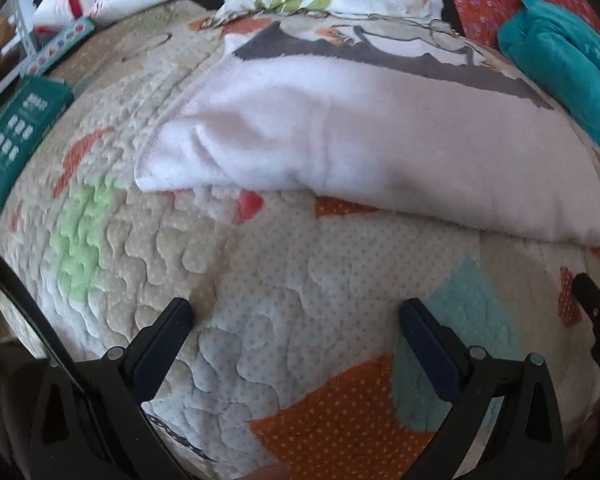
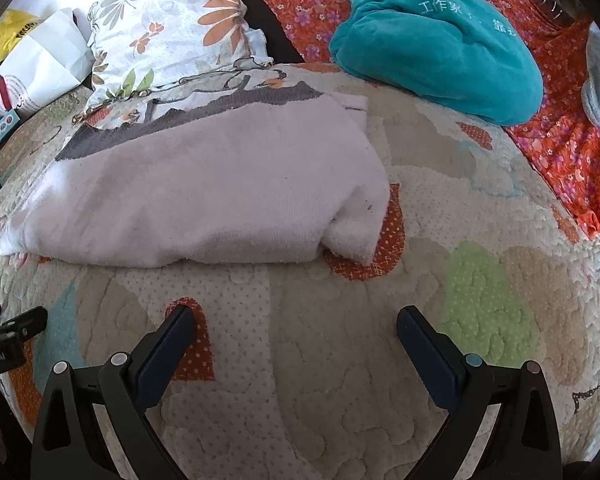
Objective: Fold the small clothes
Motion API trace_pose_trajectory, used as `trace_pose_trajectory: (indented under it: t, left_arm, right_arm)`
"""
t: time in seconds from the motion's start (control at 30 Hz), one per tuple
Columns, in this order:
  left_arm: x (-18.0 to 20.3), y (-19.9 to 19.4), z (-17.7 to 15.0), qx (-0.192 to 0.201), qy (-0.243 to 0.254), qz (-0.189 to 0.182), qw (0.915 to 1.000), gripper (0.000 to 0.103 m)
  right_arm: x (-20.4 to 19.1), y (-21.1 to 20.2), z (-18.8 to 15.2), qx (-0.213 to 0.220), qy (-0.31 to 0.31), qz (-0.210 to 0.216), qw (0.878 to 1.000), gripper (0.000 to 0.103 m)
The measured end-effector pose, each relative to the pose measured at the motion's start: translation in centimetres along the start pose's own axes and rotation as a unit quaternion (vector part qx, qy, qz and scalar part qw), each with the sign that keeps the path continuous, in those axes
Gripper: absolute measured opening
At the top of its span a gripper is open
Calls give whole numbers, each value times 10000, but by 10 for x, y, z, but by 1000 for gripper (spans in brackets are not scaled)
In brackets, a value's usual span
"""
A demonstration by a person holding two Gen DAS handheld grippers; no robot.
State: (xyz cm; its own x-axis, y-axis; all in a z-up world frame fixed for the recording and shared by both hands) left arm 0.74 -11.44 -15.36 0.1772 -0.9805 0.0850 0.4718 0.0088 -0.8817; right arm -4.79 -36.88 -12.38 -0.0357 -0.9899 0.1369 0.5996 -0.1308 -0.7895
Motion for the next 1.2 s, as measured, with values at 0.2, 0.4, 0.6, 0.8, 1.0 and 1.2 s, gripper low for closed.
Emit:
trace_pose_trajectory:
  t: [0.2,0.4,0.6,0.8,1.0,1.2]
  left_arm:
    - [-2,3,-1,39,-145,-177,9997,103]
    - [1,-9,-5,-177,35,-236,9996,87]
    - [-22,-40,17,-34,-354,-570,9977,76]
    - [-83,-49,59,263,-973,-296,9945,77]
    - [-120,-24,74,94,-1331,-266,9907,77]
    - [-138,1,80,34,-1789,-644,9817,77]
  right_arm:
    - [-1,-1,-2,-27,39,55,10000,102]
    - [-3,-5,-6,-34,8,6,10000,102]
    - [-2,-8,-6,-57,-28,-37,10000,102]
    - [-16,-27,19,43,-257,255,9993,93]
    - [-56,-50,72,362,-776,695,9939,92]
    - [-80,-32,105,101,-710,1006,9923,90]
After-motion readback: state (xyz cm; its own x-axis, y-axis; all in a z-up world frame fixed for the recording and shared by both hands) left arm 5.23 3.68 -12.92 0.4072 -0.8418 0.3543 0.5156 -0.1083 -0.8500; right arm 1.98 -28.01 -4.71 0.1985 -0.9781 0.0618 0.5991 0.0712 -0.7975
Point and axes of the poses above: each gripper's, at about its wrist camera, not at the fingertips, and y roughly the way its jaws point, x to its right, z to its top, the point moved 9 cm from there along y, roughly the way its jaws point, and after that the axes turned 15 degrees about -y, right-handed, at the moved point
